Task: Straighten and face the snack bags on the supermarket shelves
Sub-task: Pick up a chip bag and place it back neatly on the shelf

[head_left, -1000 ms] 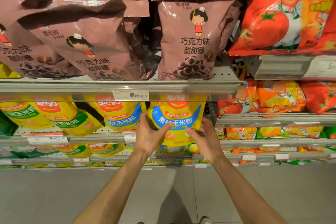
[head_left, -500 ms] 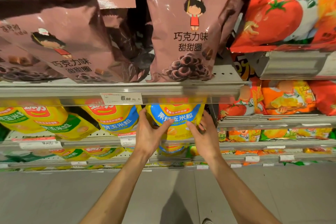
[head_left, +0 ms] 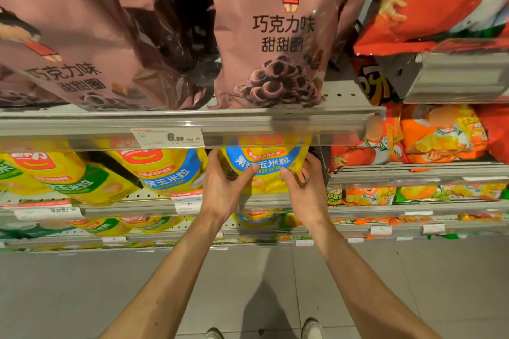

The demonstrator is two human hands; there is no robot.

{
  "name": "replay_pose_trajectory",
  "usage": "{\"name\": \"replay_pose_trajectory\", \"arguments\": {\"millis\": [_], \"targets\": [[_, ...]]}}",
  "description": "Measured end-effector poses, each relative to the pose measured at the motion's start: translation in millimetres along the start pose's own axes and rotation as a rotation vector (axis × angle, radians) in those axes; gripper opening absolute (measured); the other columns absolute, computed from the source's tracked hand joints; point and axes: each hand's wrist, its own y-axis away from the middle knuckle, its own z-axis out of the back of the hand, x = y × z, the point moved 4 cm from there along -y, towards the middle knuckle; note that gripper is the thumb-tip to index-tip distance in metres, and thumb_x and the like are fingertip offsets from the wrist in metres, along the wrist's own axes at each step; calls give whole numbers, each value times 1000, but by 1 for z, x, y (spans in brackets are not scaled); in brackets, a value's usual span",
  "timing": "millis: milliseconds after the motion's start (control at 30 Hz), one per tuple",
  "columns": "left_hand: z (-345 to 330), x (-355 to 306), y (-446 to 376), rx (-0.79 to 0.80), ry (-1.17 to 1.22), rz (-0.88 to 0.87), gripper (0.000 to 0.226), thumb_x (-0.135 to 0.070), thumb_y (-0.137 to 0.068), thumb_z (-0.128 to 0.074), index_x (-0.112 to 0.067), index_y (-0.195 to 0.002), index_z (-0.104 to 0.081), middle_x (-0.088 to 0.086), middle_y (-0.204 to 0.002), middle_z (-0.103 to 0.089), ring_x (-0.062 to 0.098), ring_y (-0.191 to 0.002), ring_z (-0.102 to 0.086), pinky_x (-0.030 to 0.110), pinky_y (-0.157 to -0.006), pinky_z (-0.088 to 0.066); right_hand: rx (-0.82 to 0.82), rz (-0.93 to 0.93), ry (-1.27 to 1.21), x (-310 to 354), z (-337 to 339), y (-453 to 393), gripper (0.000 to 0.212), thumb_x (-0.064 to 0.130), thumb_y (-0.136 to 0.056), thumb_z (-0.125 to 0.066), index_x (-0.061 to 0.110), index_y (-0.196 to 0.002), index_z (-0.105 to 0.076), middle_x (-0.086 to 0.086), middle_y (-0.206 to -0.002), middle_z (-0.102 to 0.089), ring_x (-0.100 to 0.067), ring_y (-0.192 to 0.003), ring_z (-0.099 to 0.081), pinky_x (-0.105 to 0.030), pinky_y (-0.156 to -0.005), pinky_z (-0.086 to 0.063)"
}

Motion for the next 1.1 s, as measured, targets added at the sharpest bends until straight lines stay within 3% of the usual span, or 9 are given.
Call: {"name": "replay_pose_trajectory", "arguments": {"millis": [67,167,333,500,567,733,833,967,1100], "targets": [[-2,1,-2,-3,-13,-7,59,-41,-79,-87,-17,-119,-50,-9,-100,-76,7,-92,-74,36,-83,-61,-16,0,3,-3,-1,-2,48,13,-97,-69,14,-141,-50,4,-123,-70,-5,-114,-67,-17,-96,-51],[-8,3,-5,2,-22,-12,48,-33,-84,-85,-20,-113,-49,-27,-91,-71,-6,-83,-69,13,-72,-53,-38,-12,3,-10,-2,-8,47,13,-97,-69,15,-140,-50,6,-127,-68,-4,-117,-65,-28,-103,-53],[-7,13,2,48,25,17,53,-28,-89,-81,-17,-130,-49,-27,-107,-73,-6,-101,-69,15,-84,-56,-16,-31,28,-21,0,-7,50,17,-96,-70,22,-141,-47,21,-122,-67,-2,-115,-66,-40,-104,-54],[2,16,14,48,38,-2,52,-32,-87,-82,-22,-129,-52,-20,-108,-74,-1,-98,-72,18,-81,-59,0,-24,64,-19,3,9,43,41,-91,-69,48,-129,-51,23,-122,-67,-2,-115,-66,-35,-96,-57],[6,17,20,54,43,-11,57,-36,-85,-83,-23,-130,-51,-18,-110,-74,2,-99,-72,21,-81,-60,10,-11,91,-18,3,17,42,50,-90,-67,46,-130,-53,25,-124,-66,2,-117,-62,-33,-97,-55],[11,15,20,81,23,21,74,-48,-78,-85,-27,-137,-45,-17,-110,-74,1,-94,-73,23,-77,-62,72,-34,80,-11,2,17,49,50,-91,-68,30,-135,-58,20,-127,-66,-10,-116,-68,-48,-104,-53],[14,12,16,83,21,42,73,-37,-81,-87,-22,-139,-46,-19,-106,-75,0,-93,-73,21,-76,-60,81,-80,65,-7,5,13,55,57,-87,-68,32,-135,-58,30,-124,-63,-1,-116,-66,-42,-102,-55],[19,6,20,62,-2,34,58,-29,-87,-82,-20,-137,-52,-20,-100,-74,-4,-90,-70,12,-71,-54,97,-108,82,-3,9,17,47,51,-91,-68,36,-135,-57,46,-119,-56,25,-115,-50,-17,-95,-43],[28,2,31,4,5,58,49,-22,-93,-75,-23,-137,-52,-7,-116,-70,-6,-96,-69,8,-72,-52,157,-160,77,4,15,23,42,39,-98,-67,33,-139,-57,27,-134,-59,3,-133,-49,-24,-112,-40]]}}
